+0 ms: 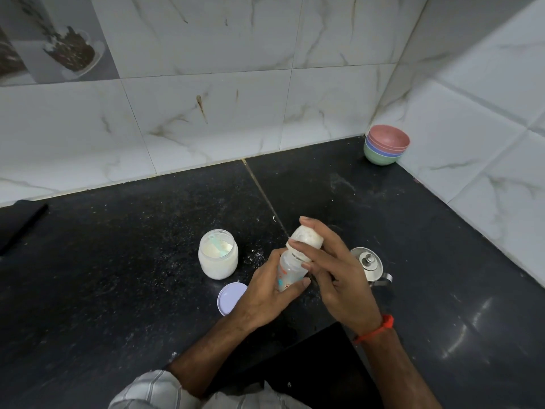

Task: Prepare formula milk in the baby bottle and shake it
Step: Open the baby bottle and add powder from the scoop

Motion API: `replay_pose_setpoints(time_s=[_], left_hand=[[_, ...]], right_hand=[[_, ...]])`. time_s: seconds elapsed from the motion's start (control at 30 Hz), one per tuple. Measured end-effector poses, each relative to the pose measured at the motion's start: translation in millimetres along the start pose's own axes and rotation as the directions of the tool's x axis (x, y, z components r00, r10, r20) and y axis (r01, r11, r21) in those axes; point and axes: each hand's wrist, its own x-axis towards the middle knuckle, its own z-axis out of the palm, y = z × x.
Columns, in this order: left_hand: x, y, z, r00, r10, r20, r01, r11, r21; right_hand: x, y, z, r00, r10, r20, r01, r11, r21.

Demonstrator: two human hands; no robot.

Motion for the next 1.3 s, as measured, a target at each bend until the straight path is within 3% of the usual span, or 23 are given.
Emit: replay_pose_setpoints(time_s=[0.07,0.17,0.3,0.4,0.53,0.63,0.77,0.9,1.0,1.07,1.13,1.2,1.3], left_hand=[[1.0,-0.2,-0.1,1.0,0.002,-0.001,-0.002,1.0,0.006],[2.1,-0.8,-0.5,1.0,-0.001,-0.008,0.001,1.0,0.009],[2.9,1.2,-2.0,1.0,-0.006,0.003,0.006,1.0,0.018],[3.5,-0.2,-2.0,1.0,-0.013,0.002,0.013,1.0,0.017],[3.8,1.8,-3.8,1.0,-0.006,0.007,0.006,0.999,0.043],[6.1,1.7,-3.4,1.0,-0.002,-0.004,0.002,0.999,0.049],[6.2,2.2,-4.6,1.0,0.003,0.012,-0.004,0.998,0.055],[8.0,0.0,-2.8,1.0,0.002,0.0,-0.002,0.999,0.041],[8.2,0.5,-2.8,1.0,0.022,-0.017,-0.021,0.998,0.06],[9.3,-0.7,-2.9,1.0,0.024,-0.017,-0.023,0.998,0.056],[10.2,-3.6,-2.3,1.0,0.011,-0.012,-0.01,0.999,0.049],[9.5,-6.4,-1.8,1.0,0.008,-0.009,-0.007,0.998,0.064],[7.8,-9.7,-3.5,1.0,0.003,-0.024,-0.001,0.996,0.085]], right_hand=[[0.4,2.1,-0.9,0.998,0.006,-0.064,-0.008,1.0,-0.02],[1.8,1.9,-1.5,1.0,0.013,0.028,-0.013,1.0,0.019],[0.6,3.1,-0.4,0.998,0.012,-0.061,-0.012,1.0,0.002],[2.1,3.6,-2.2,1.0,0.018,0.02,-0.018,0.999,0.034],[1.7,2.4,-4.1,0.989,0.017,-0.146,-0.018,1.0,-0.003],[3.1,6.9,-3.9,1.0,0.014,0.014,-0.015,0.999,0.038],[2.9,4.8,-1.8,0.991,-0.004,-0.134,0.007,1.0,0.023],[3.6,9.1,-0.2,1.0,-0.006,0.008,0.006,0.998,0.066],[2.4,7.5,1.9,0.991,-0.003,-0.132,0.009,0.999,0.041],[2.3,10.0,0.4,0.993,0.019,-0.118,-0.013,0.999,0.051],[-0.4,18.9,2.0,0.994,0.107,0.018,-0.108,0.984,0.144],[-5.1,26.7,6.6,0.975,0.22,0.0,-0.21,0.928,0.309],[-9.9,31.9,9.8,0.852,0.518,-0.08,-0.346,0.67,0.656]])
